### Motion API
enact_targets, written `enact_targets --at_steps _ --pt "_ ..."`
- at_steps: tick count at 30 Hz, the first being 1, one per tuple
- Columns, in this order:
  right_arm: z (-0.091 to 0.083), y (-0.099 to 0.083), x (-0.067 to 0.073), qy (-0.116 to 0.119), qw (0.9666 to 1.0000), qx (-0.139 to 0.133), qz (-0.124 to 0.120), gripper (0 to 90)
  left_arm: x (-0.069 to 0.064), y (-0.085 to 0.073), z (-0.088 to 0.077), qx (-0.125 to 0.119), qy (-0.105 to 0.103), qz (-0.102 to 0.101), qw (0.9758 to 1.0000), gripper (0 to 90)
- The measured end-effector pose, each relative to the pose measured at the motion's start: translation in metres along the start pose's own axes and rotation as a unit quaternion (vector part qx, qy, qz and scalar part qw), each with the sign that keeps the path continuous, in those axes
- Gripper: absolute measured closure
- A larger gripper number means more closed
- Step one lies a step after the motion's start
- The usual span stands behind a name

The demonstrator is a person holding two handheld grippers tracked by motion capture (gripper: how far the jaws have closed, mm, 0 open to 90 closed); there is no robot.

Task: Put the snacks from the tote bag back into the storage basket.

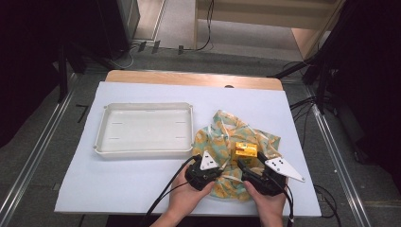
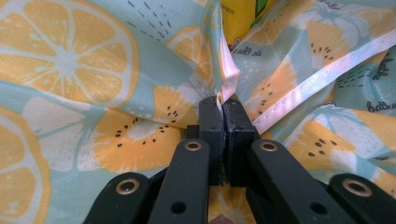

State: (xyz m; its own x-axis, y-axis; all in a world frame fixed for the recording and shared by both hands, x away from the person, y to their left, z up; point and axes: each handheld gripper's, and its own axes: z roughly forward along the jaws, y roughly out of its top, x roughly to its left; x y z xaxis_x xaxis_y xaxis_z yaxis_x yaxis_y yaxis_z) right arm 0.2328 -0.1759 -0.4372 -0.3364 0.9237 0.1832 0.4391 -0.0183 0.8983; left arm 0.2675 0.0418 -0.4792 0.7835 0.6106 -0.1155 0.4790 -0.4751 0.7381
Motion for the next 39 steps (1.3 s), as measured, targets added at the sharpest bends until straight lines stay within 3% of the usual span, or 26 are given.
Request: enact_targets --at_steps 8,22,33,36,39 --pt "0.015 -0.001 0.005 -0.013 0.9998 0.011 0.014 19.3 0.0 0.0 0.0 0.0 0.0 0.001 1.0 88.5" --pt "0.029 0.0 0.02 -0.081 0.9958 -0.009 0.043 17.6 -0.001 0.0 0.0 -0.001 0.003 0.003 1.0 88.4" --pt "0.035 -0.001 0.025 -0.112 0.9934 -0.012 0.022 20.6 -0.001 0.0 0.0 -0.001 0.002 0.004 1.0 88.3" --pt "0.032 -0.002 0.025 -0.106 0.9941 -0.019 0.012 27.5 -0.001 0.0 0.0 -0.001 0.002 0.004 1.0 88.3" --pt "0.031 -0.003 0.023 -0.098 0.995 -0.016 0.009 27.9 -0.001 0.0 0.0 -0.002 0.001 0.005 1.0 88.2"
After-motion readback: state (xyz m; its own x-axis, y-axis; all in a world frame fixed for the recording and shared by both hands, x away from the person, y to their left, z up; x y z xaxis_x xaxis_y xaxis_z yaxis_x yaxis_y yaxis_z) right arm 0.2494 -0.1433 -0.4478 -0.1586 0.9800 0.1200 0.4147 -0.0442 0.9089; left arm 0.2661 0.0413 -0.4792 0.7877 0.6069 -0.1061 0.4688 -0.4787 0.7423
